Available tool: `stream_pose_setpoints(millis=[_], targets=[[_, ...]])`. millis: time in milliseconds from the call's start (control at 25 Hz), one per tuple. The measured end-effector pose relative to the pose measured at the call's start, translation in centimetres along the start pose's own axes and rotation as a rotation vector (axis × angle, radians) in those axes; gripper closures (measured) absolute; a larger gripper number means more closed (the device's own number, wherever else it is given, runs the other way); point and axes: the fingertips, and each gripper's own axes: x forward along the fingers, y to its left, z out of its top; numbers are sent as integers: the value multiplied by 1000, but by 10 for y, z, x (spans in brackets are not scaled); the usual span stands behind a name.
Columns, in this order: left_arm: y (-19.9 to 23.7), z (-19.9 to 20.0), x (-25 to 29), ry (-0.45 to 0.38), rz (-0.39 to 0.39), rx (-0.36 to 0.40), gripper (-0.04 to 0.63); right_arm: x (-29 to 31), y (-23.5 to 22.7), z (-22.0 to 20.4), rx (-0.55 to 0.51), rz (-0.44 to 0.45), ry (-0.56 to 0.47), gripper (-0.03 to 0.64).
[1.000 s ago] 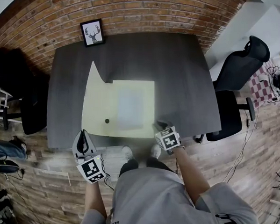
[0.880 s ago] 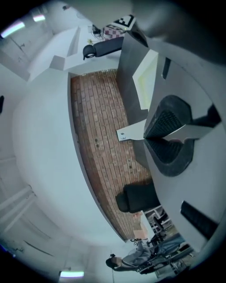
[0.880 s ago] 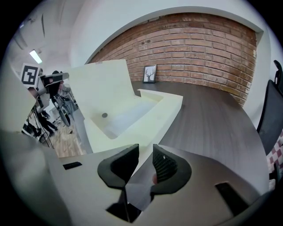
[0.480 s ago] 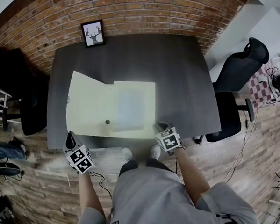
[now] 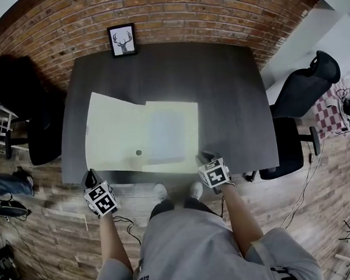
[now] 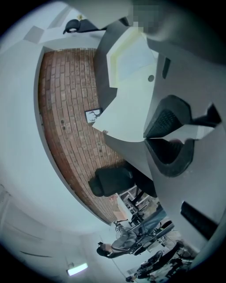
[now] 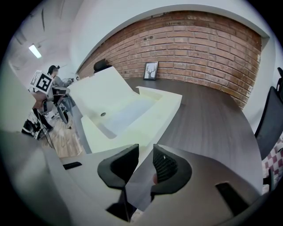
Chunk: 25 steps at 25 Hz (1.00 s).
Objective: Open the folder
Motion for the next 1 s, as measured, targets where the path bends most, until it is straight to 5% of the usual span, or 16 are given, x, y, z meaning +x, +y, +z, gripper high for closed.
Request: stream_pose_setpoints(millis=[440,760,1000], targets=[[7,-24,-23,62,9,-25,586,5,-5,2,-15,-18,10,540],[12,-7,-33,2,27,-31,548,3,-3,3,-6,-22,-5,543],[7,30,-55,-104,20,10,531,-17,-1,26,6,-39,-113,563]])
